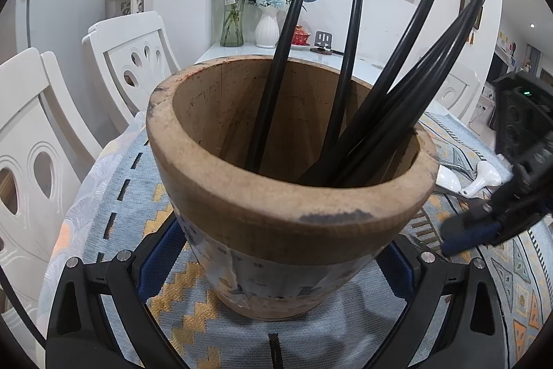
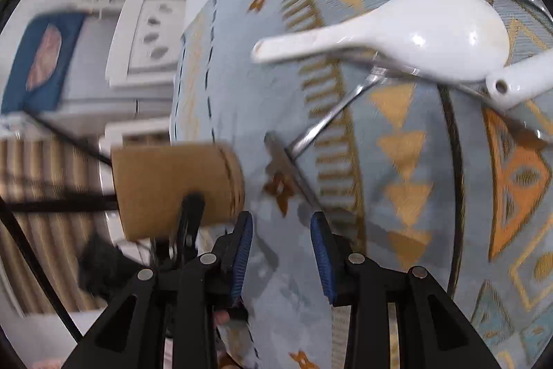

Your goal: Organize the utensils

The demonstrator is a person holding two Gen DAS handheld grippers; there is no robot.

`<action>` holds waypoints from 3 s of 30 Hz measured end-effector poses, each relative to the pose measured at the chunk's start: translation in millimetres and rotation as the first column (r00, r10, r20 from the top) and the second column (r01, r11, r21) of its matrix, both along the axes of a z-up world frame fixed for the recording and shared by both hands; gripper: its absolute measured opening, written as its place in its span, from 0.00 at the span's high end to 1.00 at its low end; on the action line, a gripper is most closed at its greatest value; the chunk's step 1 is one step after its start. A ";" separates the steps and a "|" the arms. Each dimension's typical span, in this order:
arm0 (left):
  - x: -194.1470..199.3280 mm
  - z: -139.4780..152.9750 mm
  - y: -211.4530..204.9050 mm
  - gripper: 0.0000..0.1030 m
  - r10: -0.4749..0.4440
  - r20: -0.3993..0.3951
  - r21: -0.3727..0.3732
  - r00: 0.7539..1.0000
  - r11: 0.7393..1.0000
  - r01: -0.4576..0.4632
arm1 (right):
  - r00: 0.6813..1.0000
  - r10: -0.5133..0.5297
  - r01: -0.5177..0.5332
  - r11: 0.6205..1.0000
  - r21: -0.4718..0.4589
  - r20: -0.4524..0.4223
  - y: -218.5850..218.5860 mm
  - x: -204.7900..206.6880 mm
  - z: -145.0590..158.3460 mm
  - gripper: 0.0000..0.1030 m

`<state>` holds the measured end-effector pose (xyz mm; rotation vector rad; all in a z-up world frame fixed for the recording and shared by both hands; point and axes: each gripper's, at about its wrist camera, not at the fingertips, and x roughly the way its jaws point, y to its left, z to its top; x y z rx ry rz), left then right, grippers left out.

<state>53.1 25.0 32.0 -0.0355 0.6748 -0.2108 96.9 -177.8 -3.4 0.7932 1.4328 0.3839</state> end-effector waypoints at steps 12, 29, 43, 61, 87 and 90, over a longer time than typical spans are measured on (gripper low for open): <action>2.3 -1.2 -0.5 0.03 -0.001 -0.008 -0.001 1.000 1.000 0.001 | 0.981 0.005 -0.002 1.000 0.017 -0.193 -12.4 -58.5 -21.0 0.68; 3.6 -2.5 -0.8 0.03 -0.003 -0.014 -0.005 1.000 1.000 0.003 | 0.870 -0.492 0.469 0.846 -0.253 -0.034 -80.2 -24.8 3.1 0.50; 4.3 -3.9 -0.2 0.03 -0.007 -0.016 -0.011 1.000 1.000 0.007 | 0.893 -0.449 0.311 0.666 -0.678 -0.031 -7.1 30.0 -6.6 0.00; 4.3 -4.3 1.4 0.03 -0.014 -0.020 -0.021 1.000 1.000 0.014 | 0.944 -0.293 0.323 0.910 -0.260 0.150 -60.0 -87.6 32.9 0.96; 3.8 -3.4 0.8 0.03 -0.012 -0.034 -0.010 0.999 1.000 0.011 | 0.962 0.264 -0.135 0.685 -0.716 0.071 52.5 -30.5 12.3 0.79; 1.9 -2.6 1.6 0.03 -0.012 -0.024 -0.012 1.000 1.000 0.012 | 0.976 0.186 -0.067 0.743 -0.667 0.110 34.8 -35.5 15.1 0.92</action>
